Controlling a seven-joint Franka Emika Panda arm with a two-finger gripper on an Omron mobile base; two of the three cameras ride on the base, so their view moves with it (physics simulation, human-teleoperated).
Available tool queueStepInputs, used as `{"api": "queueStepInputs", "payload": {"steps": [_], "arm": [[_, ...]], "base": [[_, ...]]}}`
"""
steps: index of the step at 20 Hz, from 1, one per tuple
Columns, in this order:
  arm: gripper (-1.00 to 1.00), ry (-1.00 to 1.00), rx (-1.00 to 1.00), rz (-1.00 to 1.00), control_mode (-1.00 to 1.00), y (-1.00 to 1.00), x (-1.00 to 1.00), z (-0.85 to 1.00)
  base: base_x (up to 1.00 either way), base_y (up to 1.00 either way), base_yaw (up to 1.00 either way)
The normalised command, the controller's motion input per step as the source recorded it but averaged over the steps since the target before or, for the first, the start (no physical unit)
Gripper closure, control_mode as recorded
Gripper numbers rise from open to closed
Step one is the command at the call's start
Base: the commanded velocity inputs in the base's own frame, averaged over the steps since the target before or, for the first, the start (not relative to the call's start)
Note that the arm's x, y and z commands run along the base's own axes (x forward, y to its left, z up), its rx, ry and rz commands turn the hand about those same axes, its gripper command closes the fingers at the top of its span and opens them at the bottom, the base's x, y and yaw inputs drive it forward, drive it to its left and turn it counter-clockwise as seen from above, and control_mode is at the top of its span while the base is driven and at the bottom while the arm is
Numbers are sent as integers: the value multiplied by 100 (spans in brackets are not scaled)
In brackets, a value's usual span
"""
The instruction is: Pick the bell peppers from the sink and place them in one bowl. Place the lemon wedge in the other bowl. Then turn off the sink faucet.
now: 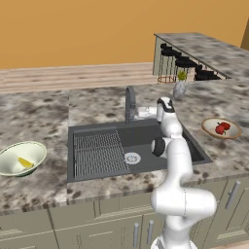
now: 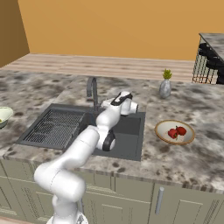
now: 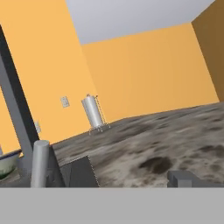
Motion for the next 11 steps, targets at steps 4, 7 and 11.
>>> {"api": "queueStepInputs", "payload": {"steps": [4, 7, 11], "arm": [[-100, 2, 0, 0, -100, 14, 22, 0], [-100, 4, 0, 0, -100, 29, 25, 0], [-100, 3, 0, 0, -100, 49, 23, 4]], "base": [[0, 0, 0], [0, 0, 0], [0, 0, 0]]}}
